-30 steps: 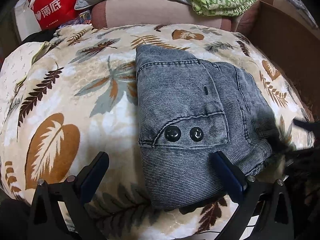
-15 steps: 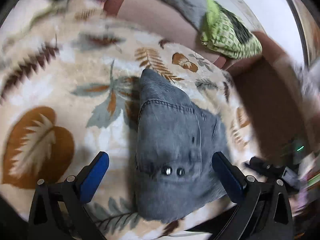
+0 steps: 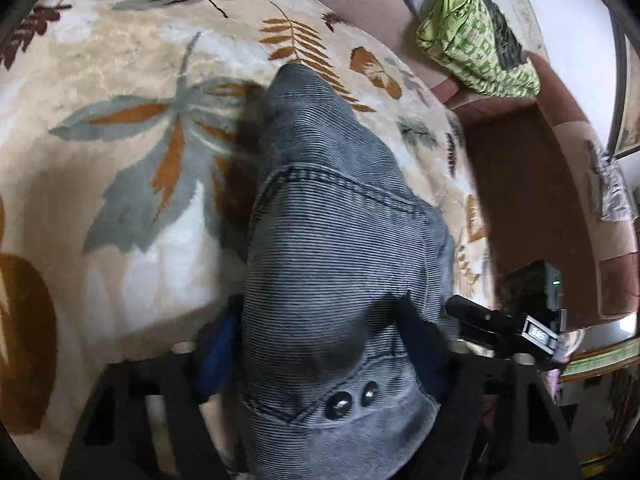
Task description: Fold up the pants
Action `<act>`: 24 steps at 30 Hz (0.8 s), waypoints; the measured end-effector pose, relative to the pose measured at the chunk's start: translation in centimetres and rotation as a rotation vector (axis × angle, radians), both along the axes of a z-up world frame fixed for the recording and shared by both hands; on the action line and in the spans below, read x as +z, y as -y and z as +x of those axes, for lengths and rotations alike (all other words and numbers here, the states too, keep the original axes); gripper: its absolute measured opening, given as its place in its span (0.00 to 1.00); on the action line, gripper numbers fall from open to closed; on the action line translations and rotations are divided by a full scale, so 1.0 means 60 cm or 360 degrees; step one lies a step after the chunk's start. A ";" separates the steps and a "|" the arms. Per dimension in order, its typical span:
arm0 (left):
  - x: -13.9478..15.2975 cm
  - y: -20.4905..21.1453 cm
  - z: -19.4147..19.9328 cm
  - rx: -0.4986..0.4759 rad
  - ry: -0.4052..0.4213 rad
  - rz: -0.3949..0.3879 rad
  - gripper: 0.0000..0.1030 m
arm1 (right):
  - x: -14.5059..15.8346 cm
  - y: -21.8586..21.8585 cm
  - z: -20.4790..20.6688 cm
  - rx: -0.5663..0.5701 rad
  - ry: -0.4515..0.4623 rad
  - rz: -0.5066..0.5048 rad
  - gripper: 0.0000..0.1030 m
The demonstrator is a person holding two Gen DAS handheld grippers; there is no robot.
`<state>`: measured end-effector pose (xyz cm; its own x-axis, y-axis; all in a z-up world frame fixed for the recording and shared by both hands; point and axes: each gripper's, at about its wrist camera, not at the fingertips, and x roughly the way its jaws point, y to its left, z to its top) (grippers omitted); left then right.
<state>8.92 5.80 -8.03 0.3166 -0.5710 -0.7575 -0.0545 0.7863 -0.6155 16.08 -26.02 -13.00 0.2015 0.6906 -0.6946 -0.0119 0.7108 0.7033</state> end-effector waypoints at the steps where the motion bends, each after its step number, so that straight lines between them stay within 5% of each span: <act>1: -0.001 0.001 0.000 -0.0003 -0.0003 0.0047 0.51 | 0.004 -0.009 -0.001 0.0023 0.0010 -0.0053 0.57; 4: 0.004 0.007 -0.002 -0.0019 0.0030 0.0110 0.35 | 0.012 -0.029 -0.006 0.0077 0.0046 -0.0148 0.32; 7: 0.020 0.018 -0.006 -0.0055 0.0095 0.0214 0.24 | 0.030 -0.045 -0.012 0.0100 0.0104 -0.0195 0.25; 19: 0.168 -0.034 0.015 0.0013 0.0458 0.0342 0.21 | 0.191 -0.094 0.013 0.0138 0.0453 -0.0143 0.23; 24: 0.158 -0.071 0.061 0.0077 0.0436 0.0355 0.22 | 0.204 -0.135 0.069 0.0160 0.0498 -0.0126 0.23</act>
